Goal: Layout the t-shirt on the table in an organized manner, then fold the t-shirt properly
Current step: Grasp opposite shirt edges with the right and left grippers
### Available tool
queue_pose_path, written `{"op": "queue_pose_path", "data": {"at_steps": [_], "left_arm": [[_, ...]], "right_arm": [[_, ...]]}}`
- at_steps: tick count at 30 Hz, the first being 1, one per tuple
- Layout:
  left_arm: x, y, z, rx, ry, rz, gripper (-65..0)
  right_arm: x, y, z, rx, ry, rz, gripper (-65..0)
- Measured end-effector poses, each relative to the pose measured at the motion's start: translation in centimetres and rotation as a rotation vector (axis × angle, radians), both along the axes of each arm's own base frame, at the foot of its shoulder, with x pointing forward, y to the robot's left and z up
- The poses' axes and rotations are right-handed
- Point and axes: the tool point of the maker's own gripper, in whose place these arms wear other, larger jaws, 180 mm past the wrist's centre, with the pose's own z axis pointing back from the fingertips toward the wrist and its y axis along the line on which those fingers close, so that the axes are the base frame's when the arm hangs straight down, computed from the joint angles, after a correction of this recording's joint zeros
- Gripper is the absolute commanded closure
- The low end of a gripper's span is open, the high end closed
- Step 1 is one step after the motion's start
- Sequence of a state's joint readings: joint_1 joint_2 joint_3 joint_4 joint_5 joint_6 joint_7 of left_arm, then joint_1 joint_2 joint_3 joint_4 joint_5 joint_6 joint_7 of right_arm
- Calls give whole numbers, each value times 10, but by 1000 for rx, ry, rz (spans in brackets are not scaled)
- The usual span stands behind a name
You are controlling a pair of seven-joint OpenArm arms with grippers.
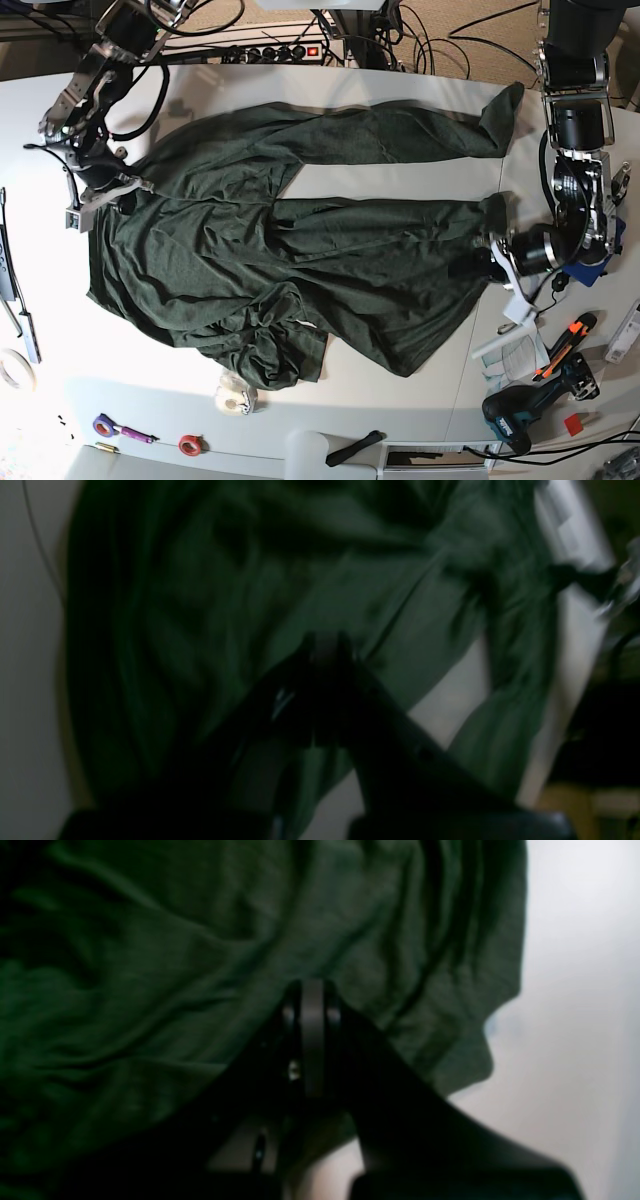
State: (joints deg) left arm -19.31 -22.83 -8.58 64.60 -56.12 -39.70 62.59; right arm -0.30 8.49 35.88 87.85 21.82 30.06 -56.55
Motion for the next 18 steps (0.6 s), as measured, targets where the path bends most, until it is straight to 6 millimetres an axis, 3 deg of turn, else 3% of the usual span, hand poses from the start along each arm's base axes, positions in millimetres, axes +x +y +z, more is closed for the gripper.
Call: {"op": "queue_pose_path", "data": {"at_steps": [8,18], "left_arm": [[-26,27,-36,257,88,-116,0],[-42,28,-49,258,91,-120,0]], "right_arm": [[-15,-33,1,-70,93,1,0],[-25,-56,6,-132,148,3,0]]}}
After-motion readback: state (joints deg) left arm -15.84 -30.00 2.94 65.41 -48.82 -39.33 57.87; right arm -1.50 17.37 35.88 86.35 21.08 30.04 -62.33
